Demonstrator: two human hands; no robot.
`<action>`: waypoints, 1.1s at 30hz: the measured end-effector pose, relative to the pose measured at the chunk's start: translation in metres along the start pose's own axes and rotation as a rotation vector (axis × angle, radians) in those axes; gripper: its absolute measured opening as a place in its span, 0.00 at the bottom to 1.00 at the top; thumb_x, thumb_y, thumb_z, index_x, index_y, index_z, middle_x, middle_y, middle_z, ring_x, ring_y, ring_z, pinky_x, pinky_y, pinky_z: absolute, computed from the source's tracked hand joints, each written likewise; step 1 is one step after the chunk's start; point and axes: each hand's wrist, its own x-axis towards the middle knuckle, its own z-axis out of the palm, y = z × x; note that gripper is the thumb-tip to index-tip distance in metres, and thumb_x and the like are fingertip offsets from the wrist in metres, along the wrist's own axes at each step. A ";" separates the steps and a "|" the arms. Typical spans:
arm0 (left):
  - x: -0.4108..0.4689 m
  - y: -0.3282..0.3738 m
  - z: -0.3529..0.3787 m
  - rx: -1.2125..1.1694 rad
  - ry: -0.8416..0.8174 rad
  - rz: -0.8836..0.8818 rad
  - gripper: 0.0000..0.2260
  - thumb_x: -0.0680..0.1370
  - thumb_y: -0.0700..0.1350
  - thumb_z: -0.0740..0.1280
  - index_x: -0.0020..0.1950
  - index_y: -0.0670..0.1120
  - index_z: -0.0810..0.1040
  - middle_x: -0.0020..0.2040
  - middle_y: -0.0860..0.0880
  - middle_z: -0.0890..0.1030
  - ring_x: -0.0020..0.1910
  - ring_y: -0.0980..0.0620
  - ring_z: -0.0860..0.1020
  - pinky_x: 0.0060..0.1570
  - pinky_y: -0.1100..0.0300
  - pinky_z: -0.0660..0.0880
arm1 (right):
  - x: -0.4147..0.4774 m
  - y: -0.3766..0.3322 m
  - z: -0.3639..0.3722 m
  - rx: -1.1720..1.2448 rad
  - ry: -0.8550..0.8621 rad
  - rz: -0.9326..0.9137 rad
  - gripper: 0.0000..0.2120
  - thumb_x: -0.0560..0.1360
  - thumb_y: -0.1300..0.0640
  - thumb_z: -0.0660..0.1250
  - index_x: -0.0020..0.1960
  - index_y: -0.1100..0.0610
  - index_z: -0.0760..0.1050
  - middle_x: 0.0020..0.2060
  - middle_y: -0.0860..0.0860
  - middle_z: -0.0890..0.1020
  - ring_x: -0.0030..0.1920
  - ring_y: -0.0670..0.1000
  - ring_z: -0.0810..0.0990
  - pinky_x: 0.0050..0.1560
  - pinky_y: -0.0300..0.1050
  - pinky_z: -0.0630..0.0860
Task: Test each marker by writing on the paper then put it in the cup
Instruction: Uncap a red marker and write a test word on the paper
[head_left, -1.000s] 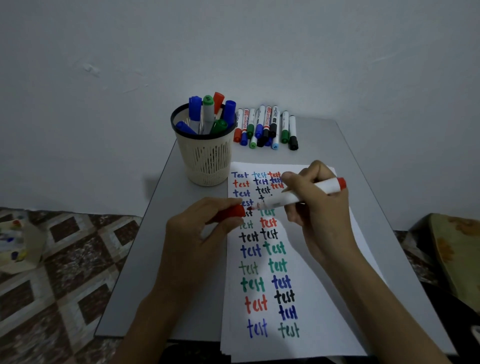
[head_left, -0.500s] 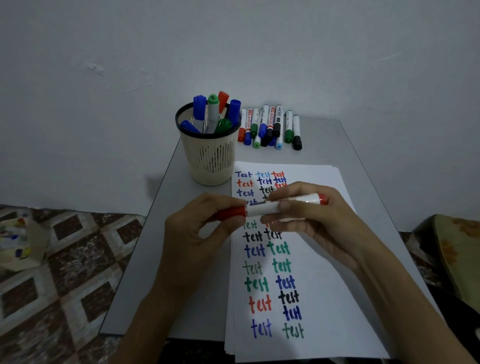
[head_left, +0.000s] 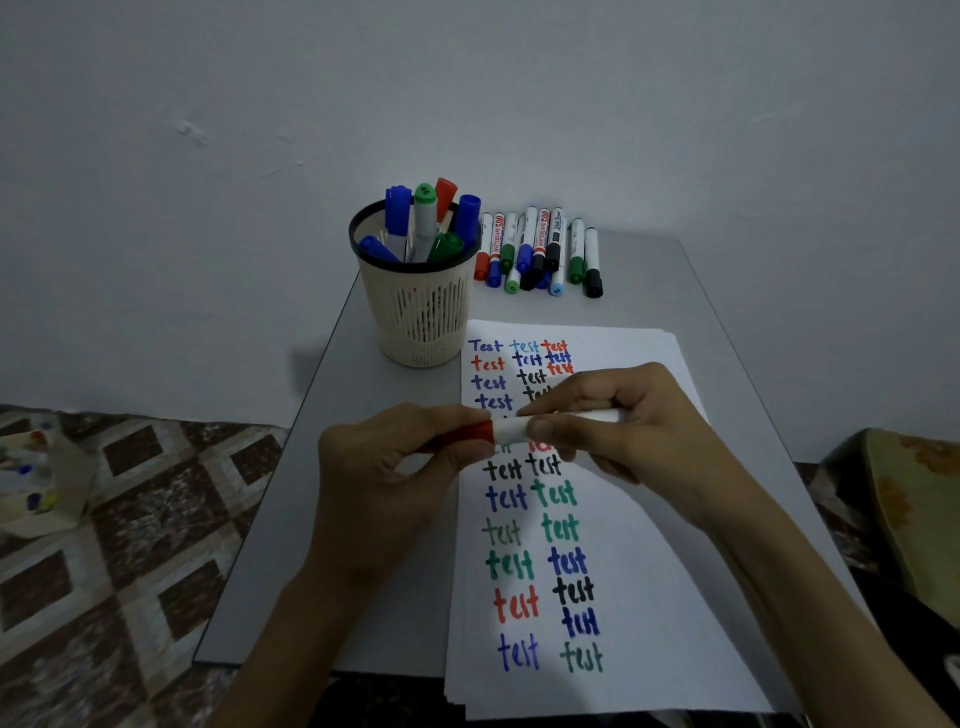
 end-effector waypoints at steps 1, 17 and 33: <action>0.000 0.000 0.000 0.019 -0.004 0.021 0.12 0.70 0.49 0.70 0.51 0.46 0.81 0.45 0.53 0.83 0.44 0.61 0.81 0.47 0.71 0.75 | -0.001 0.002 0.001 0.010 0.012 0.017 0.04 0.70 0.62 0.72 0.45 0.59 0.84 0.25 0.50 0.79 0.21 0.42 0.67 0.22 0.32 0.62; -0.001 0.000 0.005 0.008 -0.087 -0.103 0.23 0.71 0.56 0.71 0.64 0.51 0.73 0.55 0.62 0.77 0.52 0.65 0.77 0.49 0.71 0.75 | 0.013 -0.010 -0.036 -0.682 -0.178 -0.037 0.10 0.70 0.55 0.73 0.48 0.42 0.79 0.38 0.44 0.82 0.38 0.43 0.78 0.37 0.37 0.69; -0.008 -0.025 0.009 0.279 -0.439 -0.189 0.36 0.67 0.70 0.56 0.70 0.54 0.69 0.72 0.60 0.62 0.68 0.65 0.55 0.66 0.69 0.48 | 0.157 -0.070 -0.010 -0.159 0.339 -0.510 0.32 0.77 0.66 0.65 0.73 0.66 0.49 0.40 0.55 0.78 0.38 0.52 0.84 0.37 0.46 0.82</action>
